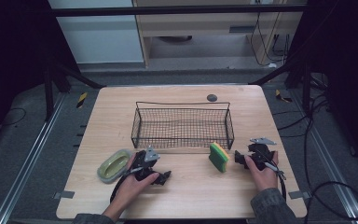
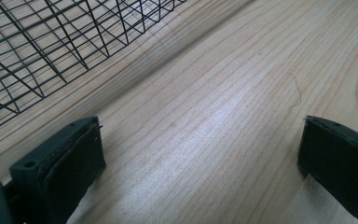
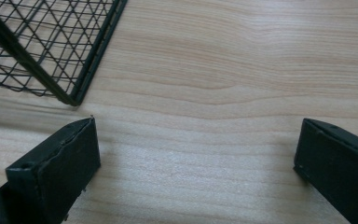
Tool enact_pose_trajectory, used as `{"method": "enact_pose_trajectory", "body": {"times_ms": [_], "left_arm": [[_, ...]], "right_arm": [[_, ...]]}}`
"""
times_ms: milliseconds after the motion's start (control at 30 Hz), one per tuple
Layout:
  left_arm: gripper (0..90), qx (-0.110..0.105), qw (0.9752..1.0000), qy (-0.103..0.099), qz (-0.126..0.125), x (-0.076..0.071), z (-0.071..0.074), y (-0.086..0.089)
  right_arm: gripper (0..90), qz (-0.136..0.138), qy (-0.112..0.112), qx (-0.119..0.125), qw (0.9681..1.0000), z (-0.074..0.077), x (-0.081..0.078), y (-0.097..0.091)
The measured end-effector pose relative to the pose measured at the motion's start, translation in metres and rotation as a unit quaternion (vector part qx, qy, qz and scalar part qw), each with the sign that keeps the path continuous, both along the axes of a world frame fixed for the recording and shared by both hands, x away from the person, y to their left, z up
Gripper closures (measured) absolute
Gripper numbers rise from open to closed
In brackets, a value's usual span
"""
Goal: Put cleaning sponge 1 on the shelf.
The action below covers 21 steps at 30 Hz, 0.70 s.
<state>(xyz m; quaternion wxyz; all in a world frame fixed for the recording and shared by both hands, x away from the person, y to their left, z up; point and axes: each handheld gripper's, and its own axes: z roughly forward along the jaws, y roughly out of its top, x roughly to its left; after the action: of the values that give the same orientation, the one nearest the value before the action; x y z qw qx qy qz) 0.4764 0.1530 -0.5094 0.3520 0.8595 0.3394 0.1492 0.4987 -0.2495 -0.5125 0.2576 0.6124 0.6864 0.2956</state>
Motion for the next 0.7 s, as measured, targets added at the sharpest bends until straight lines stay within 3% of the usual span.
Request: {"method": "enact_pose_trajectory", "body": {"times_ms": [267,300,433,633,700], "left_arm": [[2.5,0.0,0.9999,-0.011,-0.013,-0.008,0.006,0.001],[2.5,-0.01,0.9994,-0.022,-0.025,-0.015,0.01,0.002],[3.7,-0.021,0.9989,-0.024,-0.033,-0.025,0.023,0.008],[3.7,0.028,0.9981,-0.035,-0.041,-0.027,0.065,0.027],[3.7,0.035,0.9986,-0.027,-0.031,-0.023,0.078,0.036]], "right_arm": [[0.4,0.014,0.0,-0.001,0.9999,0.0,-0.001,0.0],[0.4,0.017,-0.001,-0.003,0.9999,0.0,-0.001,0.0],[0.4,0.022,-0.001,-0.001,0.9998,0.0,-0.002,0.0],[0.4,0.027,-0.001,-0.003,0.9996,0.0,-0.002,-0.001],[0.4,0.026,-0.001,-0.002,0.9996,0.0,-0.003,0.0]]}}
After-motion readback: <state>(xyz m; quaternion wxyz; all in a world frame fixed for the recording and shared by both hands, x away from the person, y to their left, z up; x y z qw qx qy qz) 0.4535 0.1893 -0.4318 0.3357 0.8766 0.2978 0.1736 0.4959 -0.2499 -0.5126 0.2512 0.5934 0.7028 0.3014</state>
